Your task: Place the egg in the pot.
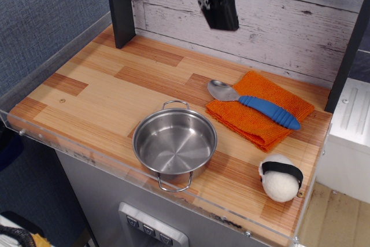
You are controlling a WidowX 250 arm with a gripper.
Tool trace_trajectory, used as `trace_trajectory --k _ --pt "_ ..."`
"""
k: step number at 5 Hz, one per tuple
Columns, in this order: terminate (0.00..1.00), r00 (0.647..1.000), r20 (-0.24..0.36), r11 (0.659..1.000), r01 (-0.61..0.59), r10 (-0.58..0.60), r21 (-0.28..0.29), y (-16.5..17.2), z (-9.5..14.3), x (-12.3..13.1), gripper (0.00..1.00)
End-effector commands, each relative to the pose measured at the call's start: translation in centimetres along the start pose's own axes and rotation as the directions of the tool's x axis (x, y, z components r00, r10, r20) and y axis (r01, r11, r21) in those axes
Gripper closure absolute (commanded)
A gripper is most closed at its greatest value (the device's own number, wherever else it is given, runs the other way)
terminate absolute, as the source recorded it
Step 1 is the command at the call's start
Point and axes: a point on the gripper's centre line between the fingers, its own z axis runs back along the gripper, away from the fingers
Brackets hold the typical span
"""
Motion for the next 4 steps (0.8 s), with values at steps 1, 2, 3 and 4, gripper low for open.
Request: trace_trajectory --k 1,2,3,4 --pt "0.0 0.998 -0.017 0.997 -0.064 0.064 -0.05 1.8 0.5 -1.6 0.0" --pt "0.0 0.999 -0.022 0.999 -0.038 0.037 -0.031 3.4 0.0 -2.6 0.0" --pt "0.0 1.0 -0.008 1.0 0.028 -0.028 0.004 5.1 -1.2 -3.5 0.0" --pt "0.0 0.994 0.028 0.994 0.109 -0.109 0.025 5.3 -2.1 -4.4 0.0"
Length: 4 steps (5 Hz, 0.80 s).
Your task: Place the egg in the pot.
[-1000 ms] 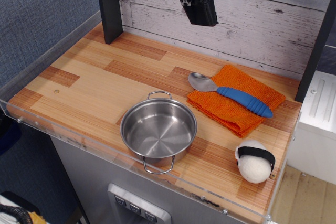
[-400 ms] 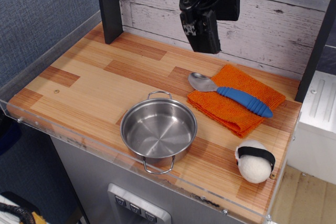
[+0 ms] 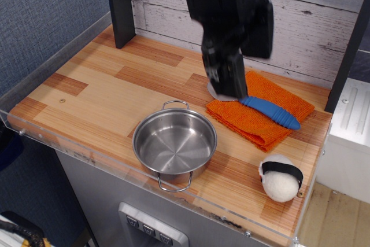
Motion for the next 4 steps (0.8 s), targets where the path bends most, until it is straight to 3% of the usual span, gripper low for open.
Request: trace_trajectory --k 1,3,4 --pt "0.0 0.991 0.05 0.992 0.121 -0.122 0.024 0.7 -1.5 -1.7 0.0" --pt "0.0 0.965 0.104 0.968 0.231 -0.241 0.101 1.2 -4.7 -3.1 0.0" --pt "0.0 0.963 0.094 0.963 0.239 -0.251 0.124 1.9 -6.6 -2.5 0.0"
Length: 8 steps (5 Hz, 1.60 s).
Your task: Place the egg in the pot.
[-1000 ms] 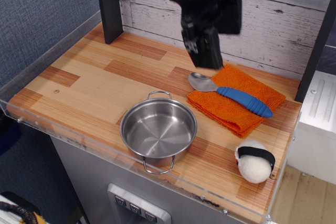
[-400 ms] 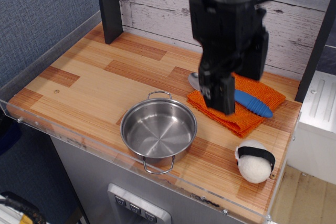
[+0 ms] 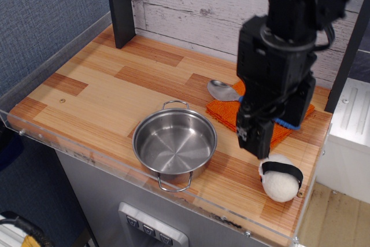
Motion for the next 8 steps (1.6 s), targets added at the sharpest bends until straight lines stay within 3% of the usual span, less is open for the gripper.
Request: trace_trajectory --k 1,2,3,5,7,8 --pt "0.0 0.999 0.02 0.999 0.035 -0.035 -0.001 0.2 -2.1 0.7 0.0" --pt "0.0 0.998 0.032 0.998 0.058 -0.058 0.011 -0.1 -3.5 1.0 0.0" --pt "0.0 0.992 0.088 0.996 0.085 -0.087 0.034 -0.7 -4.8 0.7 0.0" --pt "0.0 0.982 0.126 0.989 0.136 -0.141 0.049 -3.0 -6.6 -1.8 0.0" --pt "0.0 0.982 0.119 0.988 0.138 -0.146 0.068 -2.9 -7.5 -2.7 0.0" --pt "0.0 0.985 0.112 0.991 0.127 -0.13 0.033 -2.9 -6.8 -2.9 1.0"
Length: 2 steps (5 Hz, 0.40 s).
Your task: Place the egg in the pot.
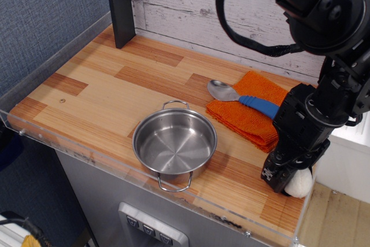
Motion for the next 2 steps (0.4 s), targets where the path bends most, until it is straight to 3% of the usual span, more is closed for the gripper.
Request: trace_trajectory --k 1,2 --pt "0.0 0.999 -0.036 0.997 -0.01 0.008 -0.077 0.1 2.6 -0.1 1.0" --pt "0.0 0.999 -0.051 0.996 -0.019 0.014 -0.092 0.7 3.9 0.4 1.0"
